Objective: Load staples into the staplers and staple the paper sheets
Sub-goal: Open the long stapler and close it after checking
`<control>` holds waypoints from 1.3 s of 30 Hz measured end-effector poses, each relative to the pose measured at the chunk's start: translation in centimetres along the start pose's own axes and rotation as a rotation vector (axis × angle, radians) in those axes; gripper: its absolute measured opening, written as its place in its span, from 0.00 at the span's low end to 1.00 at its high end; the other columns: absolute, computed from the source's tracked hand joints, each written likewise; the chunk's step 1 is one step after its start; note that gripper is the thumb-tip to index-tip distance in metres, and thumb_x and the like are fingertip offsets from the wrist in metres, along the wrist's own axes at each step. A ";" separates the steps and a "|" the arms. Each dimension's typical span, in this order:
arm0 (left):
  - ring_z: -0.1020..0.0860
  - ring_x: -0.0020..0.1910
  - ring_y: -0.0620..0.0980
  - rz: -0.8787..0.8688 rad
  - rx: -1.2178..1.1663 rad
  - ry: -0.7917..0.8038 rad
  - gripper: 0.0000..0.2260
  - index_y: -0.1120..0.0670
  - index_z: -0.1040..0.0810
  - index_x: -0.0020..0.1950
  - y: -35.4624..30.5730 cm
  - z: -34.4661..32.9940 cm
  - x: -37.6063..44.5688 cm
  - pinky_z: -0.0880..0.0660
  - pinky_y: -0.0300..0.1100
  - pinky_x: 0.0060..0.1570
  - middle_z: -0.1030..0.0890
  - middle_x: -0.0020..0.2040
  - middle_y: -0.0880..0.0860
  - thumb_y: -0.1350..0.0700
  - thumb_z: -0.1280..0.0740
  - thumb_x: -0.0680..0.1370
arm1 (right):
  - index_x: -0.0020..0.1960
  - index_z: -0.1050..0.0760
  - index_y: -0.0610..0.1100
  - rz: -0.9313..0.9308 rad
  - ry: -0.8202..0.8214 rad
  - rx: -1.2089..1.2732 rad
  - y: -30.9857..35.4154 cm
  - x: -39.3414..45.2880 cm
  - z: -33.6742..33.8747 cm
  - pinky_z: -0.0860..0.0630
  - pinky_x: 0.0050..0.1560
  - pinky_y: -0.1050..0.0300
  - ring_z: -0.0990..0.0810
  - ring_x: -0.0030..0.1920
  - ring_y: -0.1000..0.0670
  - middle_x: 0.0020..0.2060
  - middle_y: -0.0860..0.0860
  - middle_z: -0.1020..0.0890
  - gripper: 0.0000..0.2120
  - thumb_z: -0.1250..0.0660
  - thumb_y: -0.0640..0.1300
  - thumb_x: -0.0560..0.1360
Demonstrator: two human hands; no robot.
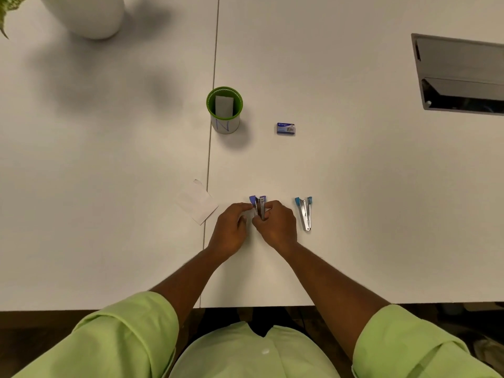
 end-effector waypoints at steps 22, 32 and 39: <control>0.19 0.62 0.58 0.467 -0.845 0.100 0.20 0.61 0.25 0.69 -1.8 -2.7 1.6 0.22 0.50 0.61 0.19 0.64 0.60 0.51 0.48 0.87 | 0.49 0.15 0.49 0.180 0.037 0.423 3.5 -0.4 5.6 0.22 0.44 0.63 0.16 0.41 0.57 0.41 0.57 0.13 0.04 0.25 0.47 0.75; 0.19 0.61 0.52 0.427 -0.694 0.081 0.21 0.53 0.24 0.70 -2.9 -3.0 1.8 0.23 0.47 0.65 0.17 0.62 0.54 0.44 0.47 0.86 | 0.49 0.17 0.49 0.199 -0.102 0.332 5.2 -0.3 6.8 0.25 0.38 0.72 0.19 0.38 0.63 0.37 0.59 0.17 0.12 0.25 0.57 0.73; 0.21 0.64 0.54 0.440 -0.695 0.067 0.16 0.50 0.23 0.64 -2.5 -3.4 2.1 0.28 0.54 0.71 0.18 0.63 0.55 0.45 0.46 0.86 | 0.47 0.18 0.48 0.249 -0.186 0.254 5.7 -1.1 7.2 0.21 0.41 0.64 0.18 0.37 0.57 0.37 0.57 0.17 0.10 0.27 0.55 0.76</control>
Point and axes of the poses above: each hand's wrist, its own x-axis towards the middle knuckle, its own z-axis out of the back of the hand, y = z × x, the point moved 10 cm from there along x, towards the middle knuckle
